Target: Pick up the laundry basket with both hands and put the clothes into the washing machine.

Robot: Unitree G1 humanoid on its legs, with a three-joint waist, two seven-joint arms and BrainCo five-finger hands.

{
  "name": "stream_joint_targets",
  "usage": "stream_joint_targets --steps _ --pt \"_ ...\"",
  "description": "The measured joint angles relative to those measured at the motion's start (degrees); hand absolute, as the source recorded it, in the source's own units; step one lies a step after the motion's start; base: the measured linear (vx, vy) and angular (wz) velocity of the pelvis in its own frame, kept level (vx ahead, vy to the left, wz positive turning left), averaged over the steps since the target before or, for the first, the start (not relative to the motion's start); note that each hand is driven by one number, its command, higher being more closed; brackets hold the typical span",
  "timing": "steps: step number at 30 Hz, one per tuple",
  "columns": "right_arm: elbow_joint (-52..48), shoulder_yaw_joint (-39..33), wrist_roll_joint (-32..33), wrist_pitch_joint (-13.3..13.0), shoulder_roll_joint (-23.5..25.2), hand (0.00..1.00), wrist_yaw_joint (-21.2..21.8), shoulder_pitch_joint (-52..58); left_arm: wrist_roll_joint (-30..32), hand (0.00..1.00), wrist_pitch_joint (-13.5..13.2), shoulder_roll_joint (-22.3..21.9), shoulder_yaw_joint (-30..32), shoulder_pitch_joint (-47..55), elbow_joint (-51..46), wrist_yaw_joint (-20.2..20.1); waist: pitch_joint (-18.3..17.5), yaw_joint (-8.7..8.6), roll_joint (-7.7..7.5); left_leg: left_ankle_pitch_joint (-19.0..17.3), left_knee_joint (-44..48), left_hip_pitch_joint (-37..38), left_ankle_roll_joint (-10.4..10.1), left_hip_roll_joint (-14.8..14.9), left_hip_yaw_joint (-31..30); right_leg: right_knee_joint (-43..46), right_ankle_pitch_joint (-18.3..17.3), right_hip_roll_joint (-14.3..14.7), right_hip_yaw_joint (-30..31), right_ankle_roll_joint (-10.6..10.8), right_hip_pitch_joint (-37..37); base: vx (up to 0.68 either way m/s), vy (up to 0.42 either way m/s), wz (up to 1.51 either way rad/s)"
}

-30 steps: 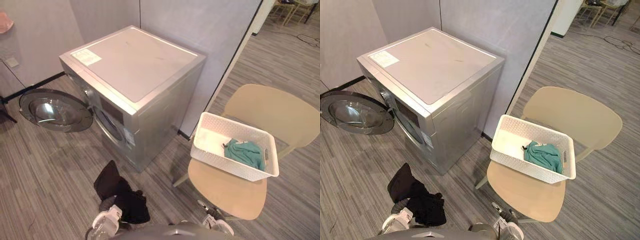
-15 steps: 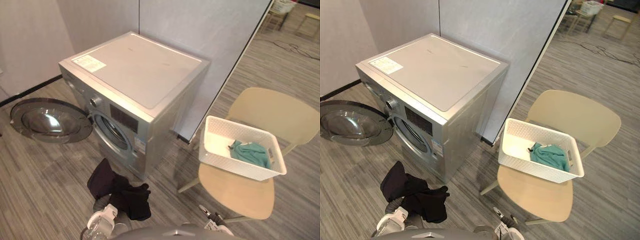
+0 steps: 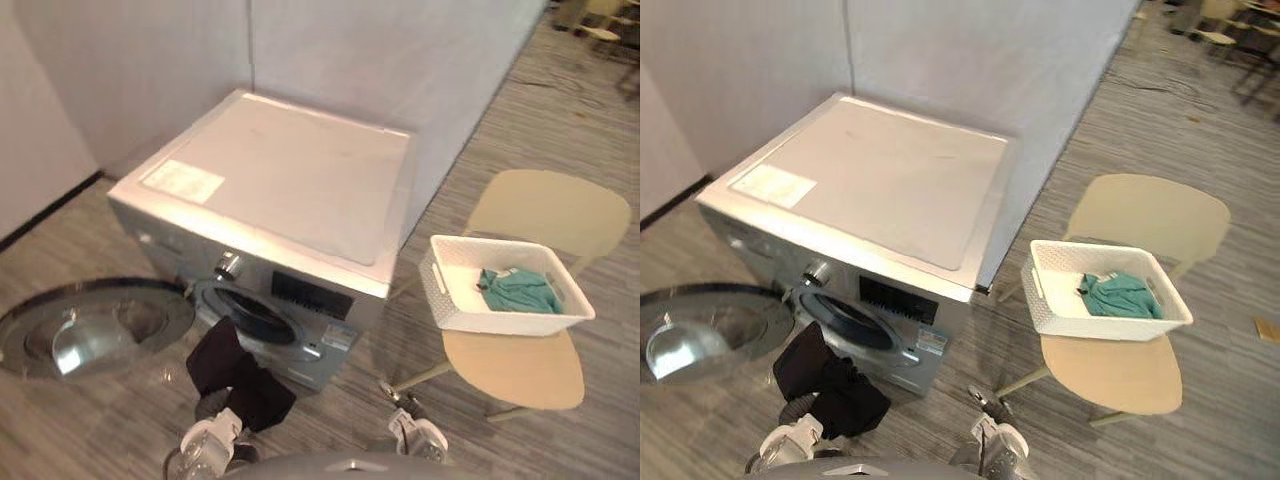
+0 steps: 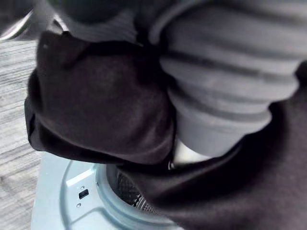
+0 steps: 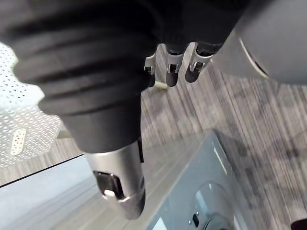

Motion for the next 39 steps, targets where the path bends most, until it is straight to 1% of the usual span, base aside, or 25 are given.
stream_joint_targets --steps 1,2,3,4,5,6,8,10,11,12,14,15,17,19,20,21,22,23,24,26,28,31,34,36,39 --pt "-1.18 -0.07 0.00 -0.07 0.17 0.00 0.58 0.60 0.50 1.00 0.13 -0.21 0.05 -0.79 0.08 -0.16 0.11 -0.27 -0.07 -0.12 -0.05 0.04 0.00 -0.06 1.32 -3.50 -2.44 4.18 -0.62 0.73 -0.67 0.06 -0.064 -0.57" --pt "-1.74 -0.16 0.00 -0.19 0.24 0.00 0.97 0.72 0.71 1.00 0.24 -0.42 0.06 -1.06 0.14 -0.31 0.33 -0.35 -0.15 -0.35 0.15 -0.06 -0.23 -0.14 1.71 -7.13 -3.10 5.81 -0.64 0.78 -0.35 0.08 -0.104 -0.43" --pt "-2.46 -0.46 -0.01 -0.47 0.19 0.00 1.12 1.41 0.98 1.00 0.44 -1.04 0.38 -2.36 1.76 -0.90 0.65 -0.75 -0.71 -0.11 -0.33 0.39 -1.04 -0.86 1.94 -14.24 -4.60 7.15 -0.35 -2.00 2.92 0.06 -0.101 -0.30" --pt "-3.38 -1.62 -0.03 -0.68 -0.19 0.00 1.02 1.85 0.98 1.00 0.88 -2.70 0.46 -3.38 3.15 -1.04 1.76 -1.30 1.20 1.38 -3.28 1.27 -1.48 -0.32 1.70 -16.61 -2.20 9.00 -0.06 -2.65 3.83 0.05 -0.083 -0.26" --pt "-3.90 -1.64 -0.03 -1.00 -0.24 0.00 1.05 2.23 1.05 1.00 0.88 -3.30 0.14 -3.42 3.19 -1.11 1.89 -1.57 1.04 2.11 -4.86 1.62 -1.60 -0.49 1.91 -17.71 -2.06 9.51 0.31 -2.87 3.90 0.06 -0.068 -0.31" --pt "-4.26 -1.53 -0.04 -1.22 -0.18 0.00 1.04 2.33 1.25 1.00 1.06 -3.36 -0.50 -3.96 3.31 -1.39 2.22 -1.44 1.43 3.69 -7.55 3.48 -1.68 -0.66 3.06 -18.15 -1.75 9.91 0.72 -3.25 4.24 0.05 -0.057 -0.23" --pt "-4.48 -1.18 -0.18 -1.21 -0.01 0.00 1.04 2.61 1.62 1.00 1.10 -3.51 -0.47 -4.11 3.27 -1.40 2.45 -1.28 1.04 3.99 -8.04 4.63 -2.00 -0.36 3.21 -17.88 -1.76 10.32 0.72 -3.27 4.99 0.03 -0.065 -0.09" --pt "-6.44 0.84 -0.94 -1.27 0.06 0.00 1.11 4.39 1.64 1.00 1.10 -3.58 -0.35 -3.81 2.16 -1.43 2.52 -0.35 0.31 3.03 -3.30 3.27 -1.91 0.47 3.14 -18.36 -2.49 10.42 1.00 -3.51 5.37 -0.01 -0.052 0.05" --pt "-7.58 2.11 -1.15 -1.23 -0.01 0.00 1.12 4.49 1.64 1.00 1.07 -3.59 -0.04 -3.59 1.11 -1.52 3.28 -0.21 0.28 1.43 4.17 0.01 -1.91 1.65 2.54 -18.39 -3.39 10.47 0.95 -3.73 5.70 -0.05 -0.036 0.17" --pt "-7.93 2.65 -1.14 -1.24 -0.05 0.00 1.16 4.47 1.65 1.00 1.07 -3.61 0.64 -3.34 0.38 -1.56 4.47 0.02 0.37 1.13 14.31 -4.43 -1.91 3.35 0.73 -18.33 -3.55 10.63 0.79 -3.68 6.65 -0.07 -0.027 0.14" --pt "-8.54 2.81 -1.20 -1.03 -0.34 0.00 1.18 4.71 2.08 1.00 1.07 -3.58 1.19 -1.93 -1.03 -1.63 5.22 1.19 0.79 1.30 26.83 -10.18 -1.88 6.17 -2.00 -17.34 -4.15 10.82 0.72 -4.06 7.23 -0.04 0.082 -0.12" --pt "-9.22 2.82 -1.20 -1.00 -0.68 0.00 1.05 4.75 2.12 1.00 1.10 -3.59 1.78 -0.71 -1.03 -1.51 5.16 1.35 1.23 0.80 30.53 -11.49 -0.23 7.77 -1.72 -16.62 -4.72 10.66 0.75 -3.87 7.62 0.00 0.135 -0.14" --pt "-9.92 2.89 -1.19 -1.03 -1.03 0.00 0.94 5.37 2.12 1.00 1.16 -3.64 2.43 0.22 -1.09 -1.35 5.36 1.47 0.90 -0.95 29.44 -11.68 2.60 9.06 -1.36 -14.97 -6.07 9.28 1.01 -3.77 7.87 0.05 0.179 0.04" --pt "-10.06 3.01 -1.18 -1.03 -1.05 0.00 0.91 5.91 2.12 1.00 1.20 -3.63 2.21 0.52 -1.88 -1.07 5.31 1.51 0.46 -0.44 22.10 -10.43 3.09 9.45 -0.95 -11.84 -7.18 7.10 1.15 -1.91 6.55 0.07 0.232 0.12" --pt "-10.40 3.03 -1.18 -1.04 -1.07 0.00 0.97 6.14 2.12 1.00 1.21 -3.60 1.59 0.76 -3.11 -1.03 5.25 1.51 0.96 0.67 18.62 -10.00 1.08 9.48 -0.78 -8.93 -8.25 6.10 1.28 -0.37 4.95 0.08 0.296 0.23" --pt "-10.43 2.88 -1.18 -0.98 -0.90 0.00 0.99 6.08 2.12 1.00 1.20 -3.64 1.64 0.63 -4.12 -0.96 5.58 1.32 0.38 -2.27 17.11 -9.82 -2.33 7.77 0.01 -5.20 -9.79 3.87 1.84 0.81 2.72 0.07 0.342 0.42" --pt "-10.44 3.87 -1.19 -0.75 -0.56 0.00 1.02 5.49 2.12 1.00 1.16 -3.12 1.83 -0.71 -5.10 -0.81 6.99 1.15 -1.63 -2.79 17.79 -11.33 -2.20 5.48 -0.06 -2.36 -10.43 1.20 2.19 1.48 0.62 0.03 0.275 0.43" --pt "-10.74 4.19 -1.19 -0.55 -0.51 0.00 1.11 5.34 2.12 1.00 1.15 -3.00 1.74 -1.25 -5.45 -0.81 7.74 1.38 -2.06 -3.19 18.71 -12.23 -1.52 4.89 -0.24 -1.35 -10.57 0.30 2.18 1.66 -0.08 -0.03 0.253 0.50" --pt "-12.33 3.92 -1.15 -0.52 -0.34 0.00 0.93 5.13 2.12 1.00 1.15 -2.87 1.51 -2.21 -5.75 -0.76 9.95 1.73 -1.91 -4.44 22.42 -14.46 -0.40 4.23 -1.18 0.86 -11.07 -1.12 1.91 2.44 -0.77 -0.05 0.192 0.42" --pt "-13.76 3.60 -1.09 -1.35 -0.48 0.00 0.88 4.61 2.12 1.00 1.15 -2.57 1.53 -2.50 -7.01 -0.58 12.29 1.45 -1.53 -6.55 26.39 -16.73 0.26 3.59 -2.64 4.06 -12.61 -2.46 1.47 3.26 -1.70 -0.07 0.143 0.42" --pt "-16.10 3.41 -0.67 -2.49 -0.51 0.00 0.87 3.98 2.08 1.00 0.63 -2.14 1.89 -3.13 -9.19 0.13 14.80 2.13 -1.48 -9.70 32.72 -22.14 0.82 3.09 -3.55 10.67 -15.56 -4.32 2.56 3.92 -6.66 -0.12 0.104 0.29" --pt "-17.66 2.65 -0.53 -3.06 -1.06 0.00 0.59 2.68 1.73 1.00 -0.13 -1.90 2.21 -4.41 -9.79 0.54 17.29 2.46 -1.24 -11.73 38.45 -27.73 1.46 3.27 -5.01 16.39 -17.51 -5.34 2.90 3.66 -11.23 -0.13 0.053 0.18" --pt "-18.67 2.30 -0.34 -3.29 -1.09 0.00 -0.30 0.90 0.81 1.00 -0.57 -1.90 2.88 -7.31 -9.97 1.93 18.78 2.86 -1.24 -12.59 41.83 -32.24 1.21 4.47 -5.46 19.72 -18.18 -5.13 3.60 3.07 -15.88 -0.08 -0.010 -0.09" --pt "-19.32 1.98 0.01 -4.23 -1.10 0.00 -0.97 -0.40 0.54 1.00 -0.91 -1.67 3.83 -11.29 -9.29 3.26 20.25 2.77 -1.44 -12.88 44.46 -36.00 1.15 6.11 -5.96 21.95 -18.43 -4.08 4.04 2.57 -19.73 -0.06 -0.029 -0.20" --pt "-19.08 -0.05 0.15 -4.07 -1.11 0.00 -2.12 -1.11 -1.45 1.00 -1.30 -1.45 5.53 -17.67 -8.92 5.63 21.85 2.60 -2.10 -12.74 46.99 -40.65 0.91 7.69 -6.12 24.22 -18.51 -2.98 4.67 2.20 -24.62 -0.04 -0.034 -0.20"
